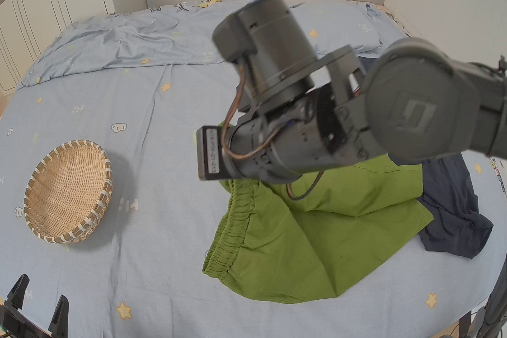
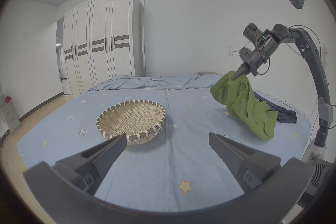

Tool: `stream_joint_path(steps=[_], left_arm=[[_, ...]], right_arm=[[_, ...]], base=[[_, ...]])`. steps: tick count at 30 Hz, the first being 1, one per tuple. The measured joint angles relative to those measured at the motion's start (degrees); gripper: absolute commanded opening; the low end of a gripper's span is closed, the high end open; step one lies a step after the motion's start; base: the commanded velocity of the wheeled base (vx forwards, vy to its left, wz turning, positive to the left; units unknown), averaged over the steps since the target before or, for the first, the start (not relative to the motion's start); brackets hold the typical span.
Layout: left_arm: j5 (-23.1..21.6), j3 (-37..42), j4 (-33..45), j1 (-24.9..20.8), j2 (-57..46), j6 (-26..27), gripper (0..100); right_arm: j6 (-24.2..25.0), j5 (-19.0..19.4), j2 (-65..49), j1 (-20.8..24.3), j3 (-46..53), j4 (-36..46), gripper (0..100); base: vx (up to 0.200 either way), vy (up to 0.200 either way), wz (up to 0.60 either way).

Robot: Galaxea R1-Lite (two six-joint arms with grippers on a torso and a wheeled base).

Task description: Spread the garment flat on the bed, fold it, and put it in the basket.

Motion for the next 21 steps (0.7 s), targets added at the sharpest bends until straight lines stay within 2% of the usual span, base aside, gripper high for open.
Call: stream_joint_path(steps=[12,21], left_arm=[[0.0,0.0,0.0,0.0,0.0,0.0,100],[-0.3,0.0,0.0,0.0,0.0,0.2,100]], right_arm=[[-0.1,0.0,5.0,-0.1,-0.2,1.2,100],[0.1,1.7,1.6,-4.2,-0.1,9.4,100]], base=[[0.0,0.0,0.0],[0.0,0.0,0.0]])
